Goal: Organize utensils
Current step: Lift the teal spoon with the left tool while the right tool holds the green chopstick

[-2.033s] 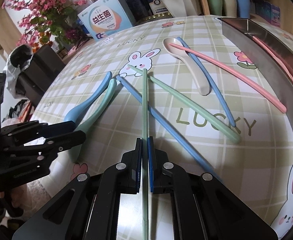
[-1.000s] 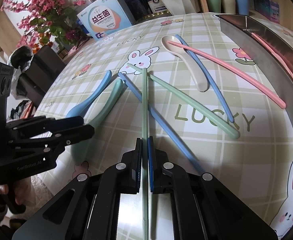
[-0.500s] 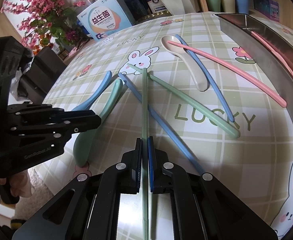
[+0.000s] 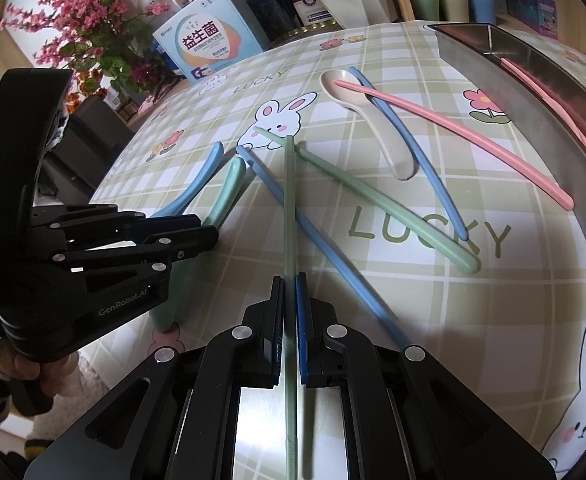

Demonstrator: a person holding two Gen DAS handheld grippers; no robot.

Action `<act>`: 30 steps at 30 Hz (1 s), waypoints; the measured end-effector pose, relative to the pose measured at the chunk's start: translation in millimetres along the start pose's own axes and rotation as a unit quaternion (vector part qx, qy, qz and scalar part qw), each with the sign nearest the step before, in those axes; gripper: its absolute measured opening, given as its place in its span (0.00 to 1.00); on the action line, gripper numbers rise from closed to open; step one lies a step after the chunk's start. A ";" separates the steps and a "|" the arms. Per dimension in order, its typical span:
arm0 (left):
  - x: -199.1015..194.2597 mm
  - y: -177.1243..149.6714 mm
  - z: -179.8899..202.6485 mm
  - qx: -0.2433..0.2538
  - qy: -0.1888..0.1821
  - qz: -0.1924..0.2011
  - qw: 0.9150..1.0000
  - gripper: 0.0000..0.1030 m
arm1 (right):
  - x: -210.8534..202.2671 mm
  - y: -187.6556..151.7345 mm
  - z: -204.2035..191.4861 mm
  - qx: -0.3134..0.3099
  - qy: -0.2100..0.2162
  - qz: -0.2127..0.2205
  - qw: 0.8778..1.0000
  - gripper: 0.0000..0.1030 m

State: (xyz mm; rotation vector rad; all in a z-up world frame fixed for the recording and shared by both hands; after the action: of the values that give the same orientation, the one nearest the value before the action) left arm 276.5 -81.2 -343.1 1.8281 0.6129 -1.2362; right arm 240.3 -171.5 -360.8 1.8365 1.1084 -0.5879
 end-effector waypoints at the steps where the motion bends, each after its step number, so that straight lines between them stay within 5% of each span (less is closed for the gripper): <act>1: -0.1 -1.1 -1.6 -0.009 -0.006 0.003 1.000 0.15 | 0.2 0.0 0.3 0.002 0.001 -0.001 1.000 0.06; 5: -0.4 -0.4 -3.2 -0.015 -0.016 0.011 1.000 0.15 | -0.8 -0.5 1.5 0.008 0.005 -0.004 1.000 0.06; 14: -29.7 0.5 11.1 -0.069 -0.120 0.068 0.988 0.14 | -2.9 -3.2 0.6 0.008 0.001 -0.006 1.000 0.05; 30: -67.8 1.9 -15.7 -0.141 -0.092 0.140 0.976 0.14 | -33.4 16.4 -8.4 -0.010 0.015 0.063 0.998 0.05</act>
State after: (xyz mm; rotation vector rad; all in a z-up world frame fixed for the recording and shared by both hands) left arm 259.0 -65.6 -277.6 1.4862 0.3879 -1.0543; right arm 237.9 -182.8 -324.5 1.8882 1.0069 -0.4763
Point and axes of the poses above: each gripper's, at about its wrist camera, not at the fingertips, and x roughly the way its jaws point, z to its right, y to its top, the point moved 8 cm from there along x, roughly the way its jaws point, and after that the axes turned 9 degrees about x, right-handed, at the moved point
